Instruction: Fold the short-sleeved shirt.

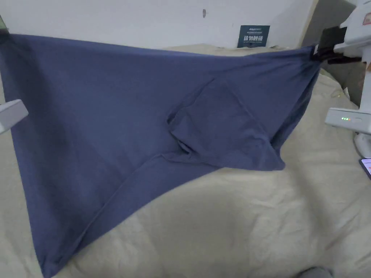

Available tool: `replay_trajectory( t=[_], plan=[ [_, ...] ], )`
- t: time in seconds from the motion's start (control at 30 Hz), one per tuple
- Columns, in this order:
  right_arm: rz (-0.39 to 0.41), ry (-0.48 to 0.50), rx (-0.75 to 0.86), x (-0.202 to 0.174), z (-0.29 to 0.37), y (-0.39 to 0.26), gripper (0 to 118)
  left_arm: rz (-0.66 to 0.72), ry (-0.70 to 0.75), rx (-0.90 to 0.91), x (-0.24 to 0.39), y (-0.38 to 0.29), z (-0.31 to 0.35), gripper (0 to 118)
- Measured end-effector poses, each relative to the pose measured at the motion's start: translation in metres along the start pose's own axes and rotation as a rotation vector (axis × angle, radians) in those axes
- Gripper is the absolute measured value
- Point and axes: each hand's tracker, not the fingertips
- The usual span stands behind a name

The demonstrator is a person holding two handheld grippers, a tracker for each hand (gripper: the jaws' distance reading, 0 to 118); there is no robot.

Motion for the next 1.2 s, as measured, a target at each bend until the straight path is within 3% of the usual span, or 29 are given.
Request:
replay_trajectory(
  t=[0.3,0.53,0.77,1.2],
  plan=[
    [0.002,0.044,0.159,-0.007,0.094,0.049,4,-0.015,-0.016,0.165,0.006,0.07,0.076,0],
    [0.005,0.032,0.242,-0.014,0.116,0.1,4,-0.018,0.0,0.22,0.02,0.103,0.082,0],
    [0.058,-0.03,0.244,-0.03,0.08,0.15,4,-0.072,0.046,0.207,0.044,0.121,0.045,0],
    [0.06,-0.152,0.269,-0.062,-0.078,0.254,4,-0.107,0.118,0.185,0.079,0.156,-0.141,0]
  ],
)
